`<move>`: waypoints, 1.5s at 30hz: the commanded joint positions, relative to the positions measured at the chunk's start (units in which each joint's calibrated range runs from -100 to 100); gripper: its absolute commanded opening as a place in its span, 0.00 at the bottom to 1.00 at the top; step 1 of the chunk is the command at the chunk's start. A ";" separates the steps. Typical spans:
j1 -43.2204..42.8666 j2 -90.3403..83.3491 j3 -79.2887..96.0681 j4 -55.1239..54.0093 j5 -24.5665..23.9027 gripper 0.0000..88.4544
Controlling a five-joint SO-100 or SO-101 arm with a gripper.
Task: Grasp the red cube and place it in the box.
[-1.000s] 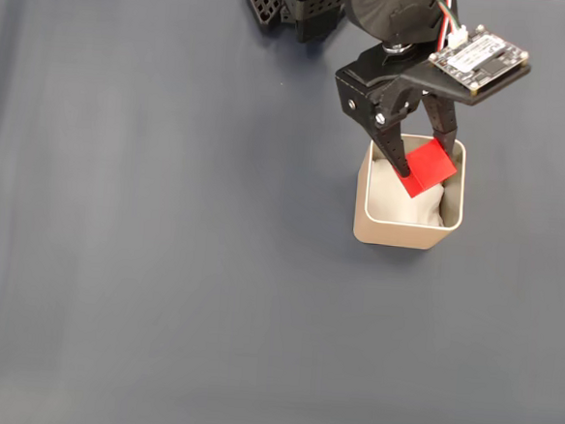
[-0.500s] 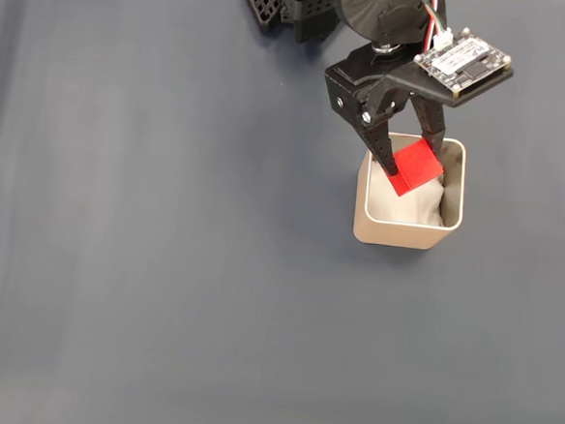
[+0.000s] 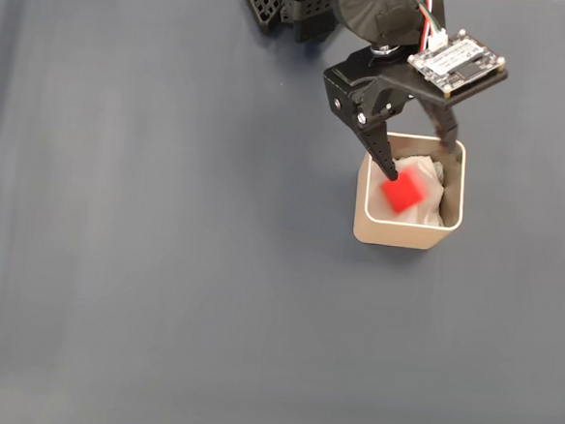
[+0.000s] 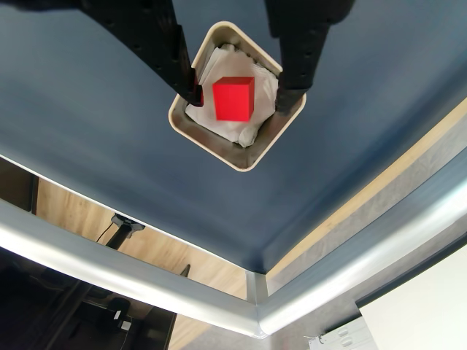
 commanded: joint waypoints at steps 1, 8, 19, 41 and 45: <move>1.16 -1.50 -0.68 -0.89 -0.10 0.44; 2.22 -1.15 -1.14 -1.38 0.24 0.55; 2.65 -1.24 -0.77 -1.38 1.17 0.65; 2.50 -0.80 -1.23 -2.21 0.68 0.60; 2.57 -0.98 -1.14 -2.78 0.00 0.43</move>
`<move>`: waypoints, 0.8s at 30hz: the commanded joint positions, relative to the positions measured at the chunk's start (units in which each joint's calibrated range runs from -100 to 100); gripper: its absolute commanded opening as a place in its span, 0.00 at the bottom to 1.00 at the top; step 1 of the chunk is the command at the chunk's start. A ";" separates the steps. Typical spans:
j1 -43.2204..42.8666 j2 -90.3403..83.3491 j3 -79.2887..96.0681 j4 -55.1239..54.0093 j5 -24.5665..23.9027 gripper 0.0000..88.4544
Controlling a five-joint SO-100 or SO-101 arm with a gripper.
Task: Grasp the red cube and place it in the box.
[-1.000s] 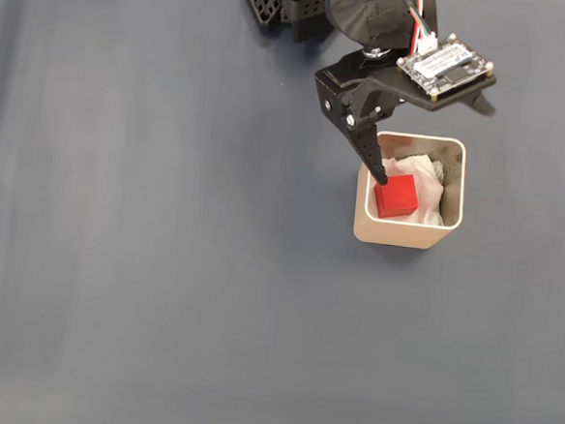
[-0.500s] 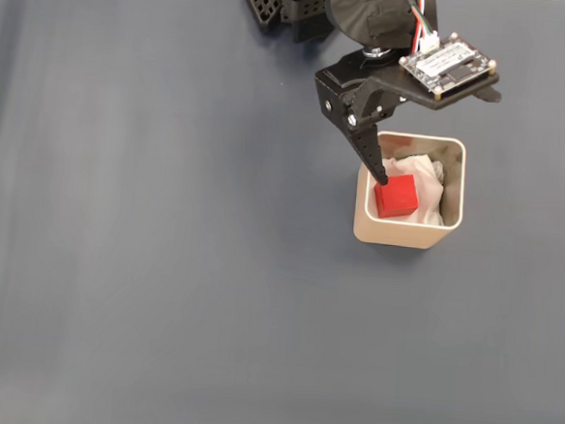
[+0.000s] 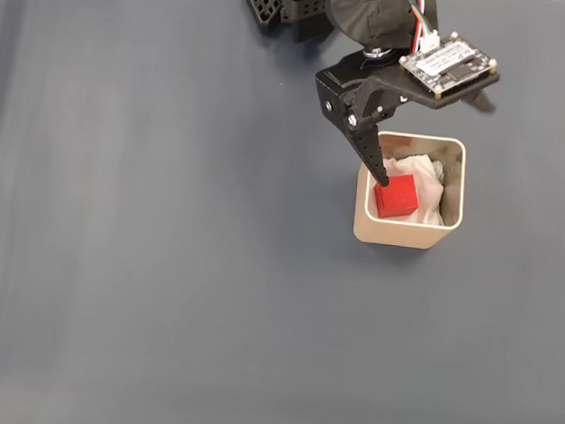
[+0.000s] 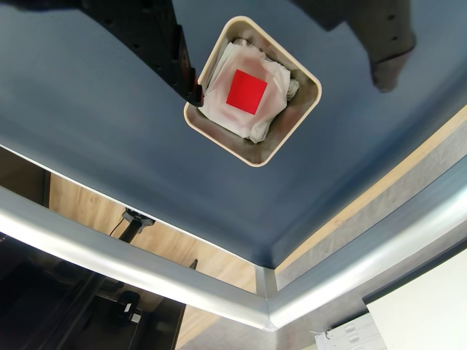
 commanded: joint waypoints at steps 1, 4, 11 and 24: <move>0.62 -1.15 -1.05 -1.24 -0.59 0.38; 0.83 -1.58 -0.86 -1.24 -0.63 0.25; 3.39 -2.01 -1.23 -0.99 -1.61 0.05; 13.04 -6.60 4.42 -0.83 -2.39 0.00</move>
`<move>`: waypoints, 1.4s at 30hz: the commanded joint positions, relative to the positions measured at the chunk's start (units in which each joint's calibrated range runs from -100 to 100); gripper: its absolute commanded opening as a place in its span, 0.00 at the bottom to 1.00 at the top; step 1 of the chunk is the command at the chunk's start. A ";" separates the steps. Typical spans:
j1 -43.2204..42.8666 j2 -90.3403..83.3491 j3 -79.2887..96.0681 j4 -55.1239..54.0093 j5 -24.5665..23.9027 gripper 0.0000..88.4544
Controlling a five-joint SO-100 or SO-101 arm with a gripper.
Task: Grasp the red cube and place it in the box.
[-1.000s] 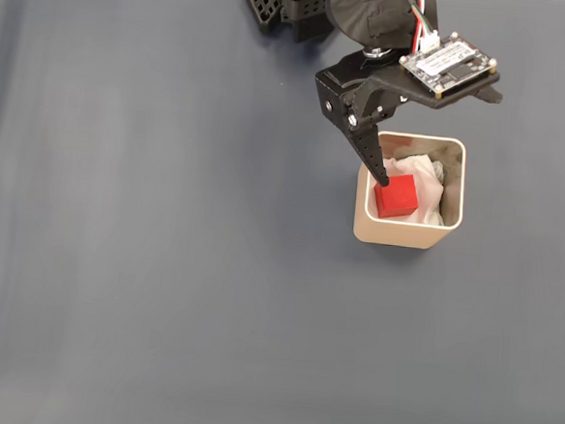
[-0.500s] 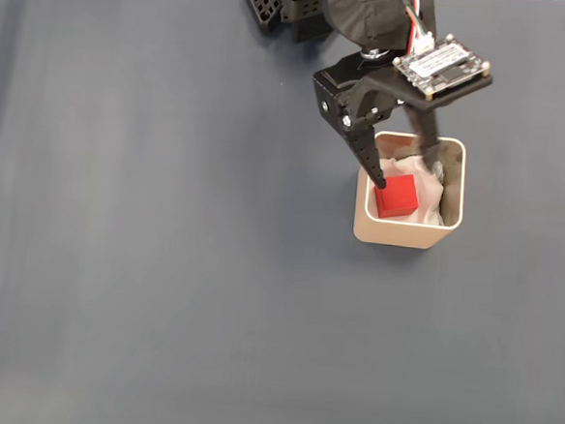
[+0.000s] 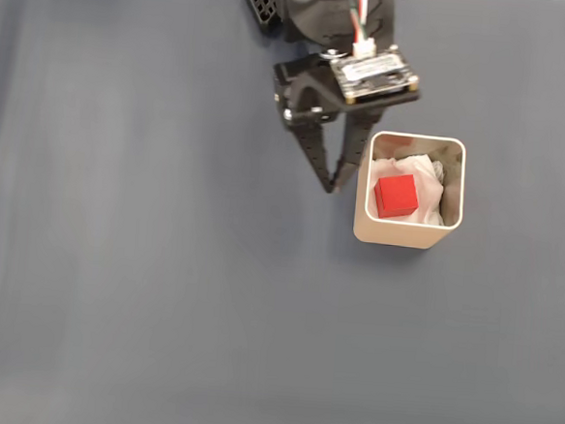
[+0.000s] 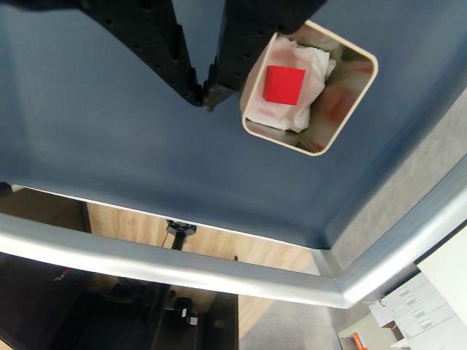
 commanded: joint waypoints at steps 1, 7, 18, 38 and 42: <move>2.92 -3.19 1.60 -0.50 -0.05 0.00; 6.97 -10.54 10.35 -0.50 0.49 0.00; 9.53 -27.76 28.13 2.45 1.17 0.00; 10.31 -40.57 44.44 12.88 1.42 0.00; 10.38 -40.57 44.44 15.91 1.47 0.00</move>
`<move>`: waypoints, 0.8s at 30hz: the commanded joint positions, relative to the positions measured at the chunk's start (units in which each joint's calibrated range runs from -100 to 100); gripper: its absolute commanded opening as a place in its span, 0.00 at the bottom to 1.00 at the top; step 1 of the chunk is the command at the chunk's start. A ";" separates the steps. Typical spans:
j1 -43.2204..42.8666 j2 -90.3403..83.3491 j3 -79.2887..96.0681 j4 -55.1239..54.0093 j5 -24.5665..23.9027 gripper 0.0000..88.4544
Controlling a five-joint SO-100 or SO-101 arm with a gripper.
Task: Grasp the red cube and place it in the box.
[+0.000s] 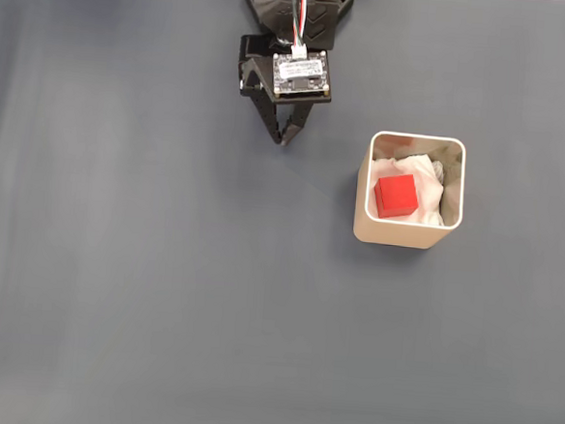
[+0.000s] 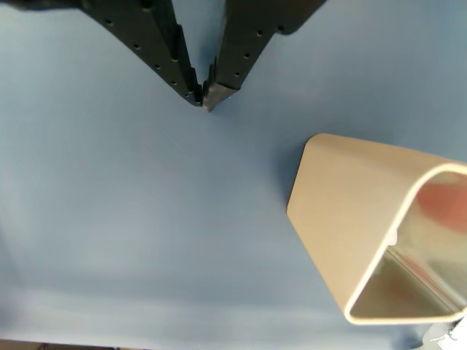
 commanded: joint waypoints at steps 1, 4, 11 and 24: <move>0.00 -0.63 0.64 2.27 -0.10 0.00; 0.07 -0.63 0.64 4.73 0.39 0.00; -0.07 -0.63 0.64 12.20 1.27 0.00; -0.14 -0.63 0.64 18.11 0.05 0.00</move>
